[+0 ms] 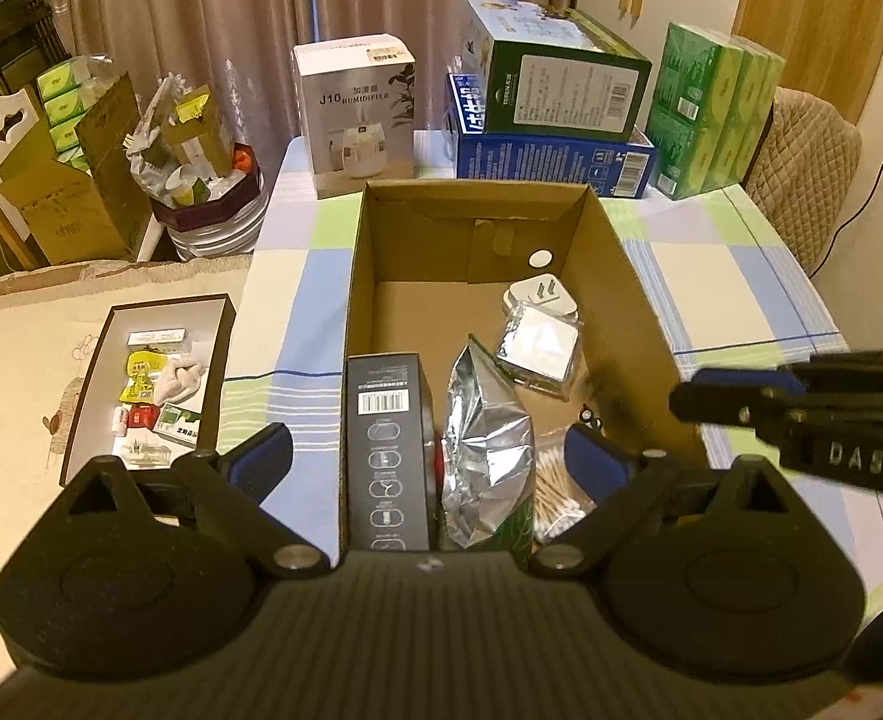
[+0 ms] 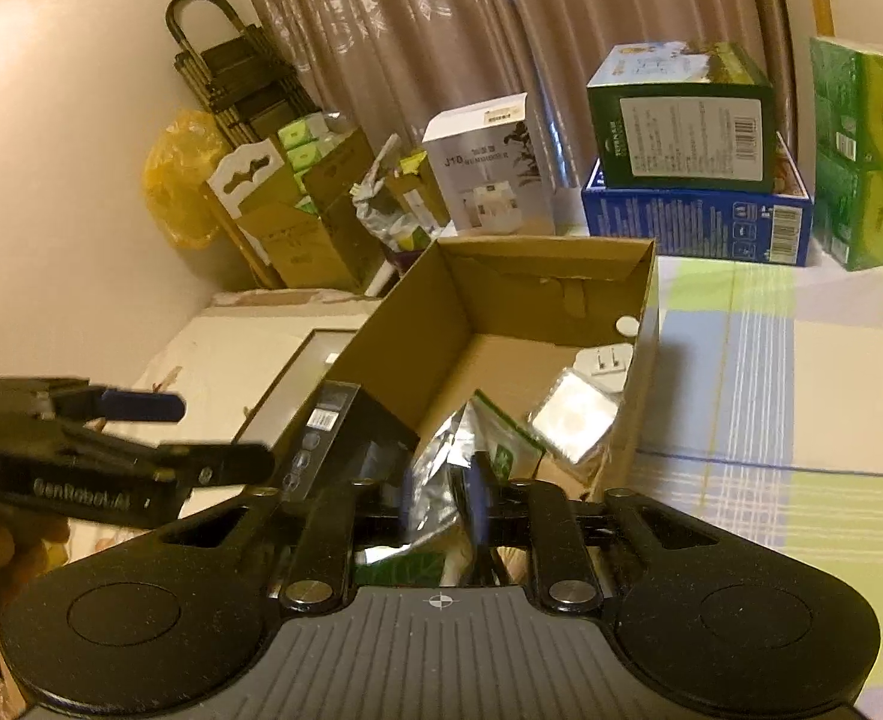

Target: Organize objects

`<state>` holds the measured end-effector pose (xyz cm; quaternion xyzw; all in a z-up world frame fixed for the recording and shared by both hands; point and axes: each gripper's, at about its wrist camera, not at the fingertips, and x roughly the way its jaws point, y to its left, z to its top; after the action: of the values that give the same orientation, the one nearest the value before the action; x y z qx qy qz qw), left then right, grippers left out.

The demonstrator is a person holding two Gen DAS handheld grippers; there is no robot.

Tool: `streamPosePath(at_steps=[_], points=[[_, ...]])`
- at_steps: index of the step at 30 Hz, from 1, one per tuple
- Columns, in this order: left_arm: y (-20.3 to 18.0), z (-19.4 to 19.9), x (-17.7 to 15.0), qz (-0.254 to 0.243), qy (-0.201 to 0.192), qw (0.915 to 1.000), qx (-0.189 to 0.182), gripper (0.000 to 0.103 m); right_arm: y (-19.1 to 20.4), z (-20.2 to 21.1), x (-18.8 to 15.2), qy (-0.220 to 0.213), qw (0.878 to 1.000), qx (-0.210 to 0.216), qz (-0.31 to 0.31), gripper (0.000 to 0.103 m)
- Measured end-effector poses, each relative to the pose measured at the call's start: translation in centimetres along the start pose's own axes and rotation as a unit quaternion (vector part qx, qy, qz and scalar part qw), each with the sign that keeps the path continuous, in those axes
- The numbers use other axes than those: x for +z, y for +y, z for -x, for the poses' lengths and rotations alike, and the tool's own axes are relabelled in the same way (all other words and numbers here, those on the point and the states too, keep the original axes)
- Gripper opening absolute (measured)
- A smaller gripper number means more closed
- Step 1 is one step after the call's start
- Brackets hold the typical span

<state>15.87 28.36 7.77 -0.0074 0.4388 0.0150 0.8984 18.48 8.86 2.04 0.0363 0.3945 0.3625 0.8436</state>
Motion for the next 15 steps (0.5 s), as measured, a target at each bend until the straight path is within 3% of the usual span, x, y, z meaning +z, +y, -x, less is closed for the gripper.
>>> streamPosePath(at_steps=[2, 10, 15], points=[[0.3, -0.3, -0.2, 0.001, 0.002, 1.0, 0.003, 0.096, -0.3, 0.0, 0.0, -0.01, 1.0, -0.006, -0.004, 0.053], [1.1, 0.2, -1.5, 0.007, -0.007, 0.9999, 0.013, 0.101, -1.8, 1.0, -1.0, -0.007, 1.0, -0.02, -0.021, 0.054], [0.3, 2.3, -2.5, 0.005, -0.029, 0.9995, 0.01, 0.102, -1.6, 2.9, -2.4, 0.002, 0.999, -0.039, -0.03, 0.061]])
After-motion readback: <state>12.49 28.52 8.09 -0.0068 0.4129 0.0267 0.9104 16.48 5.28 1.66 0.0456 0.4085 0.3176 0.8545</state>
